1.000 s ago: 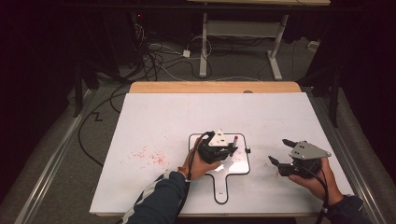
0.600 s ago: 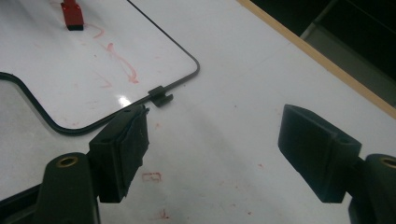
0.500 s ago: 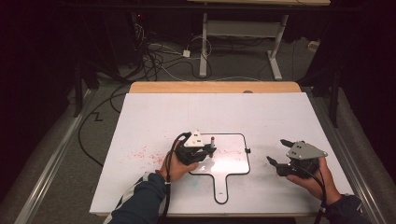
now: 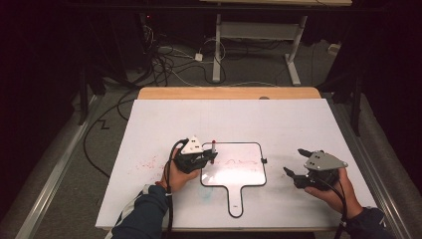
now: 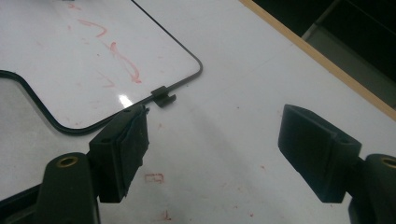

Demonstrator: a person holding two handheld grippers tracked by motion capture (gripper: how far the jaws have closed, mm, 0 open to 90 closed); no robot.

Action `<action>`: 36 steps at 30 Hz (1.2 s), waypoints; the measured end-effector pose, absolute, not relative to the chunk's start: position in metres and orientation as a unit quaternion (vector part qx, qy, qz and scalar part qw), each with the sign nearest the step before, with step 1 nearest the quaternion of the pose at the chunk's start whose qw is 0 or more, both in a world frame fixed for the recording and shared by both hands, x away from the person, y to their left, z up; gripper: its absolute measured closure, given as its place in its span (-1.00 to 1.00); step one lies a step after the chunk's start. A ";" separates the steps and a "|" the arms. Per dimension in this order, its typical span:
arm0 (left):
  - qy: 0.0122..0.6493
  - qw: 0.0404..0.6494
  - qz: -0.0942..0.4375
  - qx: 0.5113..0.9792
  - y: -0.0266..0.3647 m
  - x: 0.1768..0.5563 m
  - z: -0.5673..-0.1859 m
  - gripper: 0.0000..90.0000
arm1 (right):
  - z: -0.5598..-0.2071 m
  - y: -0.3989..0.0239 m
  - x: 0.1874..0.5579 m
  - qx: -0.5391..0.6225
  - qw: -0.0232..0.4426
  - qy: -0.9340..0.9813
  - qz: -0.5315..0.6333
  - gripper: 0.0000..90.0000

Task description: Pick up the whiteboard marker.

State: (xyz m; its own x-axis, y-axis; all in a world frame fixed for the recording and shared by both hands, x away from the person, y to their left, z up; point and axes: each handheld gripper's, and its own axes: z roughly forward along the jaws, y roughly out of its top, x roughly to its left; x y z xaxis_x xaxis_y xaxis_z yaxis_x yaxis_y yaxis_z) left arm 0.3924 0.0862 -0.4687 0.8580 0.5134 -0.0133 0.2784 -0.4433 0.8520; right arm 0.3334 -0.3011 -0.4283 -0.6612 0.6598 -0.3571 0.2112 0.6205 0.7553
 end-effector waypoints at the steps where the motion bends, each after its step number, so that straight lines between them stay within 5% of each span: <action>1: 0.232 0.471 0.127 0.842 0.081 0.392 -0.468 0.75 | -0.428 -0.301 0.333 0.259 0.319 0.842 0.351 -0.44; 24: 0.127 0.467 0.106 0.869 -0.050 0.403 -0.460 0.75 | -0.428 -0.307 0.334 0.262 0.319 0.840 0.352 -0.45; 36: 0.150 0.475 0.102 0.861 -0.023 0.411 -0.464 0.75 | -0.427 -0.308 0.332 0.260 0.320 0.840 0.354 -0.44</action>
State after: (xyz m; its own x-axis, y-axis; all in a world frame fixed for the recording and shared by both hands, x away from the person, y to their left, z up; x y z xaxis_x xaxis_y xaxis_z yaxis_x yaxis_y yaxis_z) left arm 0.4110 -0.0230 -0.4635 0.9341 0.3555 0.0322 0.1621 -0.5027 0.8491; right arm 0.3319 -0.3080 -0.4274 -0.6600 0.6626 -0.3541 0.2092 0.6148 0.7605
